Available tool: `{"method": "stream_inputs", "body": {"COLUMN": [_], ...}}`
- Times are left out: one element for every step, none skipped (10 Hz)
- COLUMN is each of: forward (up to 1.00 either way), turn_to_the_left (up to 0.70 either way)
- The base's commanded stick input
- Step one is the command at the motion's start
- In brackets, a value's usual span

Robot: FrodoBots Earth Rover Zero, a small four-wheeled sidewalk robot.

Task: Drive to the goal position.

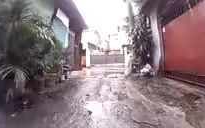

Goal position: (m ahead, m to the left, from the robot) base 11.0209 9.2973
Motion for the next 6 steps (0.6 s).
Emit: {"method": "stream_inputs", "body": {"forward": [0.70,0.70,0.70,0.70,0.70,0.70], "turn_to_the_left": [0.00,0.00,0.00,0.00,0.00,0.00]}}
